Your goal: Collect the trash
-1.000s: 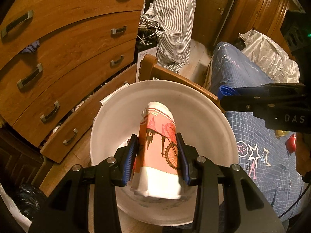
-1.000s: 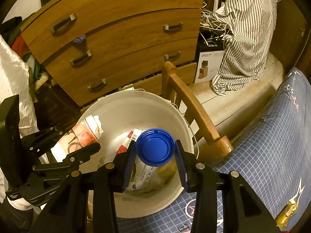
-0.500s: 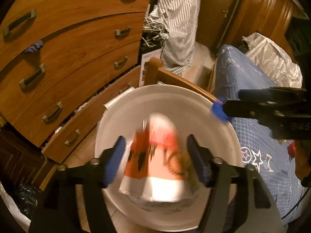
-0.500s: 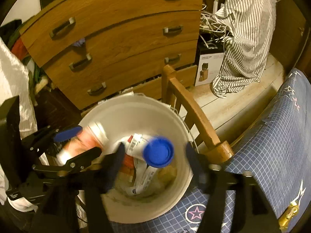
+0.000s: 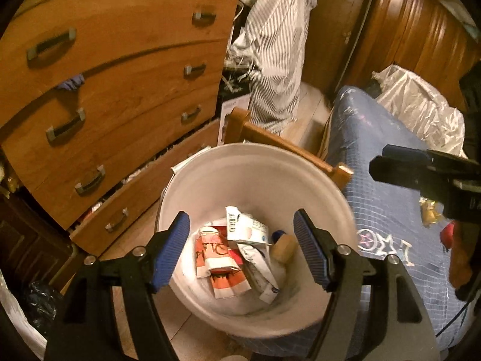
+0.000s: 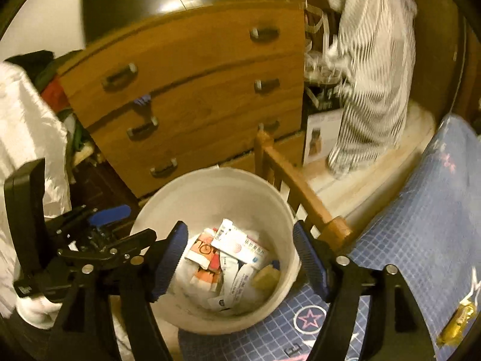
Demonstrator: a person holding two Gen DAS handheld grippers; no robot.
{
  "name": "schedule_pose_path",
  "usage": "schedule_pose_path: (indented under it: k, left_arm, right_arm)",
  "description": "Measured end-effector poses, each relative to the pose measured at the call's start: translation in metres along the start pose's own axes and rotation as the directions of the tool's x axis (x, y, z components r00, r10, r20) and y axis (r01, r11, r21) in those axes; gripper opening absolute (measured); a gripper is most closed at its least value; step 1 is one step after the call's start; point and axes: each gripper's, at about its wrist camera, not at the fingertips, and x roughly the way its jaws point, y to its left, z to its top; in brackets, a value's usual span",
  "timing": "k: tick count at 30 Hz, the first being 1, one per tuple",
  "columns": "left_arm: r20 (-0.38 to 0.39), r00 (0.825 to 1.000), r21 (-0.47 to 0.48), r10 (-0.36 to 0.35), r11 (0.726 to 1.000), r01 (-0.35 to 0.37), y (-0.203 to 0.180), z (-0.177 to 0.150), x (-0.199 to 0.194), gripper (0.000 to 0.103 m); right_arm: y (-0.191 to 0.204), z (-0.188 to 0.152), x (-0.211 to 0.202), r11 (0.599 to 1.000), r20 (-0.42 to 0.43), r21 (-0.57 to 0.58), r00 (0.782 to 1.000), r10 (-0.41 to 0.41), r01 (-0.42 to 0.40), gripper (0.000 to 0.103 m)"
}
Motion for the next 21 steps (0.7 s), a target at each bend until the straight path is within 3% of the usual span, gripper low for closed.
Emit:
schedule_pose_path:
  k: [4,7,10,21]
  left_arm:
    - [0.111,0.994,-0.003,-0.007,1.0,0.008,-0.009,-0.012,-0.039,0.091]
    - [0.18,0.984,-0.019,-0.006,1.0,0.01,-0.013,-0.022,-0.064,0.097]
    - [0.245,0.969,-0.028,0.015,1.0,-0.009,-0.017,-0.034,-0.087,0.097]
    - [0.353,0.935,-0.02,-0.003,1.0,0.01,-0.039,-0.066,-0.138,0.097]
  right_arm:
    - [0.015,-0.031,-0.05,0.999,0.136,-0.032,0.99,-0.032,0.036,0.085]
    - [0.022,-0.055,-0.085,0.996,0.22,-0.045,0.974,-0.062,0.074,0.088]
    - [0.025,-0.079,-0.111,0.995,0.271,-0.039,0.96,-0.074,0.087,0.091]
    - [0.037,-0.129,-0.163,0.993,0.357,-0.007,0.928,-0.11,0.121,0.092]
